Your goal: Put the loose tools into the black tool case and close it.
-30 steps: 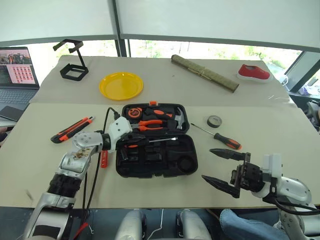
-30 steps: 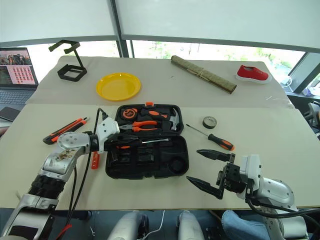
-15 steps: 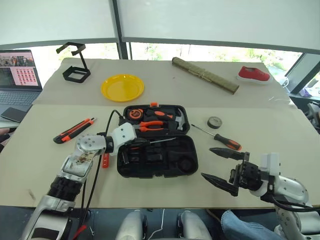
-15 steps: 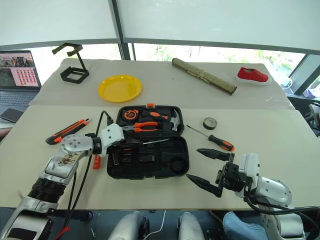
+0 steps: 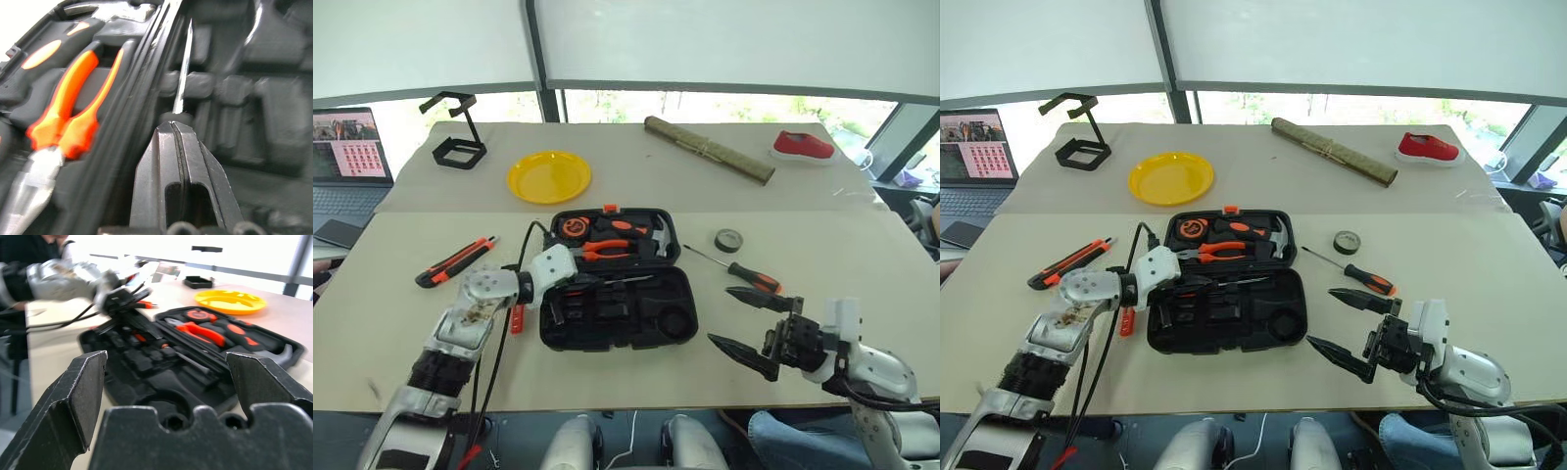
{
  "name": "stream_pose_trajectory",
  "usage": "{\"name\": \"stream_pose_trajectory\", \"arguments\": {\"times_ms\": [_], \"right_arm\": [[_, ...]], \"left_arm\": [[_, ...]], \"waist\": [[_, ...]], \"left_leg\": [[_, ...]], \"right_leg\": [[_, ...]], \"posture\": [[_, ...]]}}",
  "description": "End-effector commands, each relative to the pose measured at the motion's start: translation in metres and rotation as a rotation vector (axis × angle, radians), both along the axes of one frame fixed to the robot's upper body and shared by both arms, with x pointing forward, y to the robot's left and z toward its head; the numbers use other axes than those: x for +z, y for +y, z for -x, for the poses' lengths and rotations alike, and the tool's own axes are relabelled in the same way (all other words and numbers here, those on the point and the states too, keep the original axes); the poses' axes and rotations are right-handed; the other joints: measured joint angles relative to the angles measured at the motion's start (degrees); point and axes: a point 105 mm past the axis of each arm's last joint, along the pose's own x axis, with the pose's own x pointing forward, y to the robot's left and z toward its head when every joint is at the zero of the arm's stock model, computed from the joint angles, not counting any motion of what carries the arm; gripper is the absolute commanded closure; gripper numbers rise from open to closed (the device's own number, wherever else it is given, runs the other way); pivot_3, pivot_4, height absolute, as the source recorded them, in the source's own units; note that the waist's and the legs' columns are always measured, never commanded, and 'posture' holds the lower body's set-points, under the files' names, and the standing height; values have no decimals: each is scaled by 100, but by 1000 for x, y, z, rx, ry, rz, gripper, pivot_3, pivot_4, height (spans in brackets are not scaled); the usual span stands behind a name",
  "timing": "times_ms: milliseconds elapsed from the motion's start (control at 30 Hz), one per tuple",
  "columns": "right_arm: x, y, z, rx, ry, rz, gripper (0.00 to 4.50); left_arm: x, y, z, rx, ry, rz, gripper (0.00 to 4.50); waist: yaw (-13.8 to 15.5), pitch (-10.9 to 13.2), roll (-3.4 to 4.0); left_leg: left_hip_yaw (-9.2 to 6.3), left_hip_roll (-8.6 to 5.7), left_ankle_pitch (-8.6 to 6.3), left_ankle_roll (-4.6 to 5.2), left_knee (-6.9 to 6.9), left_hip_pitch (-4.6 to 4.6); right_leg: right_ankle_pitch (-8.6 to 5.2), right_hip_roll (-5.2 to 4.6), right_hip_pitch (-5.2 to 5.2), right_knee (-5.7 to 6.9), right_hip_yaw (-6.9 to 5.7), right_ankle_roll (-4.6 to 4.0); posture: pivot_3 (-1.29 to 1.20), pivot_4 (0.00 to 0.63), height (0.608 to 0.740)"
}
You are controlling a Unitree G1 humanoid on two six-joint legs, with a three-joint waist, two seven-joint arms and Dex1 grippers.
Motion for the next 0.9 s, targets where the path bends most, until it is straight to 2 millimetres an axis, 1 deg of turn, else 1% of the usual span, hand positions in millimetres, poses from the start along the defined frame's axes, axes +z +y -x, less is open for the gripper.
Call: {"name": "stream_pose_trajectory", "arguments": {"times_ms": [33, 67, 133, 167, 200, 233, 267, 300, 367, 500, 567, 633, 667, 767, 833, 900], "right_arm": [[12, -19, 4, -61, -31, -10, 0], [11, -24, 6, -79, -33, 2, 0], [6, -43, 10, -154, -25, 36, 0], [2, -51, 14, -191, -17, 53, 0], [-4, -60, 17, -232, -5, 69, 0], [-9, -66, 19, -266, 3, 80, 0], [-13, -71, 21, -294, 14, 81, 0], [-18, -77, 23, -323, 27, 83, 0], [-24, -82, 25, -352, 42, 87, 0], [-37, -90, 27, -407, 93, 81, 0], [-40, -93, 26, -416, 99, 82, 0], [-38, -92, 19, -403, 87, 92, 0], [-34, -91, 13, -394, 76, 91, 0], [-13, -88, -12, -362, 30, 98, 0], [-3, -88, -36, -365, 41, 190, 0], [1, -89, -58, -369, 109, 293, 0]], "left_arm": [[48, 28, 10, 22, -90, 177, 3476], [50, 37, 16, 21, -83, 172, 3116], [62, 61, 38, 5, -94, 215, 2470], [61, 72, 49, 14, -76, 200, 2032], [62, 82, 60, 18, -70, 198, 1784], [62, 88, 68, 21, -75, 205, 1223], [62, 94, 74, 22, -83, 211, 991], [59, 100, 81, 39, -67, 207, 621], [53, 108, 89, 62, -38, 194, 40], [38, 126, 113, 111, 19, 173, 40], [39, 126, 120, 112, 17, 180, 40], [43, 122, 121, 105, -1, 200, 40], [45, 118, 121, 97, -9, 210, 40], [51, 108, 121, 68, -38, 243, 40], [57, 99, 118, 45, -59, 274, 40], [61, 90, 114, 28, -68, 303, 40]], "waist": [[-1, 9, -15], [-4, 11, -18], [-13, 11, -17], [-21, 11, -16], [-23, 11, -15], [-22, 11, -14], [-13, 11, -13], [-2, 12, -13], [20, 13, -14], [9, 14, -12], [5, 14, -12], [5, 15, -12], [5, 15, -12], [-10, 20, -4], [-28, 22, -1], [-23, 24, 2]], "left_leg": [[-1, 2, 0, 0, 0, -3], [-2, 2, 0, 0, 0, -4], [-2, 4, 0, -1, -2, -5], [0, 4, -2, -3, -5, -3], [2, 4, -6, -6, -8, -1], [3, 3, -10, -7, -15, 5], [4, 1, -10, -7, -22, 8], [5, -2, -10, -6, -25, 9], [6, -1, -10, -7, -25, 7], [8, -1, -10, -7, -25, 9], [9, -1, -11, -8, -30, 9], [9, -1, -11, -8, -34, 7], [9, -1, -11, -8, -33, 8], [14, -3, -10, -7, -33, 9], [16, -3, -10, -7, -33, 10], [19, -7, -9, -6, -33, 7]], "right_leg": [[0, 0, -3, 1, 0, 0], [0, 0, -4, 1, -1, -1], [-1, -5, -7, -1, -2, -3], [-2, -10, -8, -2, 0, -5], [-3, -15, -8, -4, 1, -7], [-9, -23, -5, -7, -1, -7], [-16, -27, -3, -10, -1, -7], [-21, -32, -4, -11, -2, -7], [-38, -33, -4, -17, -5, -30], [-50, -43, -4, -16, -5, -37], [-58, -44, -6, -16, -5, -34], [-58, -49, -10, -16, -5, -37], [-59, -50, -9, -16, -5, -36], [-55, -60, -9, -16, -1, -29], [-54, -57, -9, -15, -1, -29], [-51, -53, -14, -13, -2, -35]], "posture": [[0, 150, 740], [0, 150, 740], [0, 150, 740], [0, 150, 740], [0, 150, 740], [0, 150, 740], [0, 150, 740], [0, 150, 740], [0, 150, 740], [0, 150, 740], [0, 150, 740], [0, 150, 740], [0, 150, 740], [0, 150, 740], [0, 150, 740], [0, 150, 740]]}}
